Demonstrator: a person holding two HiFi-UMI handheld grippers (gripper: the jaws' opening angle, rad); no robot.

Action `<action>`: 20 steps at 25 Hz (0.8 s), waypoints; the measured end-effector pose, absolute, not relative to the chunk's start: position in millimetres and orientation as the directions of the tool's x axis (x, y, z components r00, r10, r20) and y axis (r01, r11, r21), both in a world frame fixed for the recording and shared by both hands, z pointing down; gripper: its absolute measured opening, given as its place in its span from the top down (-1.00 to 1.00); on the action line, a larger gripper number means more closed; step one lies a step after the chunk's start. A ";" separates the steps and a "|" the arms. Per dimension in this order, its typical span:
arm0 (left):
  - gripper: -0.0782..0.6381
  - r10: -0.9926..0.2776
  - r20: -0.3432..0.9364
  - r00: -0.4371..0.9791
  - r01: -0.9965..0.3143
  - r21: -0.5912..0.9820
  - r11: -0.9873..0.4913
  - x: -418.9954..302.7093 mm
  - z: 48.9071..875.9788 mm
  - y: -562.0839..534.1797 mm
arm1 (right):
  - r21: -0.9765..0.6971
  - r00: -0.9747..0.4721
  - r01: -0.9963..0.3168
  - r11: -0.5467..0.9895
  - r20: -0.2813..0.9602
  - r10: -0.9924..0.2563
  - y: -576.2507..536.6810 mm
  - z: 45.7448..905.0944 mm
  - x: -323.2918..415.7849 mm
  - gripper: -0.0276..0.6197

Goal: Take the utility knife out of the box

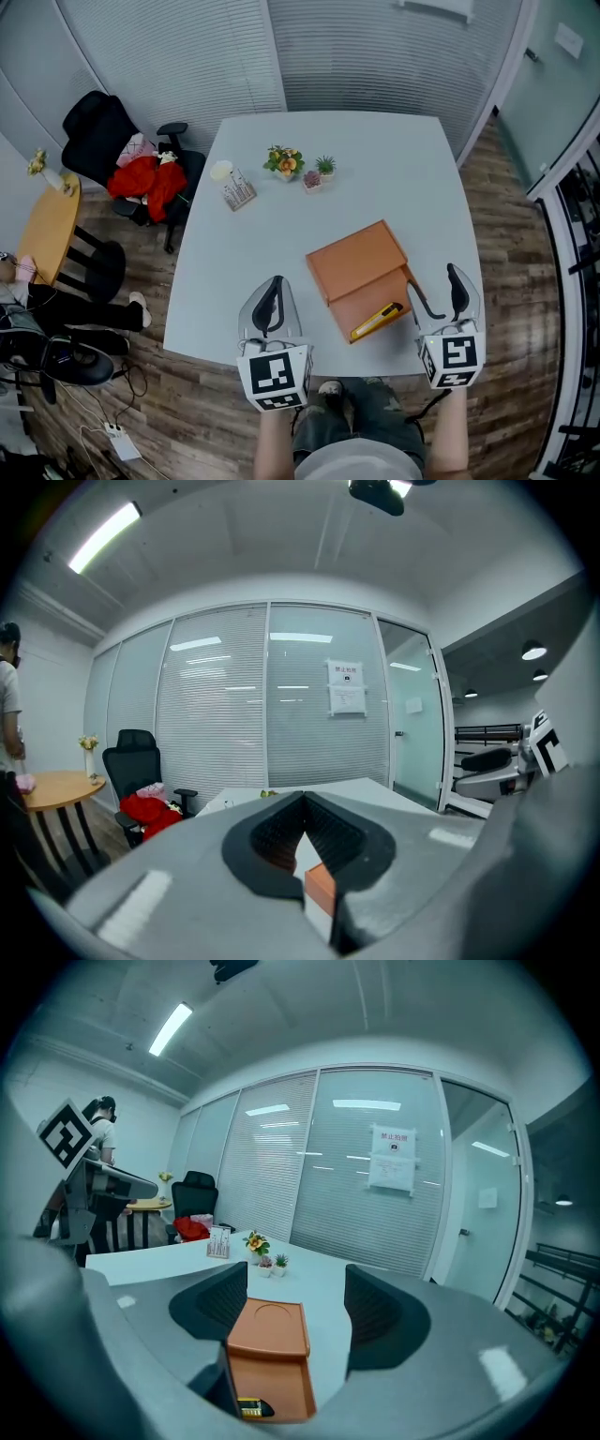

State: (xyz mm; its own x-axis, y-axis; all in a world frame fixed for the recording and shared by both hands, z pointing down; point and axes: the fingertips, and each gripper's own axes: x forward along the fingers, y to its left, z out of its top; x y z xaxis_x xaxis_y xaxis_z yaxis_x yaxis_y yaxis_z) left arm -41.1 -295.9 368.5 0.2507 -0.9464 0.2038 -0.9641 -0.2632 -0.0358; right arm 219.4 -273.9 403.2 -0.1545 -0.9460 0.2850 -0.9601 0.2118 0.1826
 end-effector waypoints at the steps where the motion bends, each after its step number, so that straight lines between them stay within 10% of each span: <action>1: 0.78 -0.946 0.208 0.249 -0.965 -0.036 -0.261 -38.8 370.7 -300.0 | 0.183 -0.161 -0.958 0.221 0.295 -0.942 -277.8 407.8 221.5 -0.17; 20: 0.78 -0.926 0.317 0.207 -0.970 -0.059 -0.237 -24.0 418.7 -348.3 | 0.197 -0.308 -0.873 0.446 0.485 -0.818 -319.9 479.3 225.9 -0.17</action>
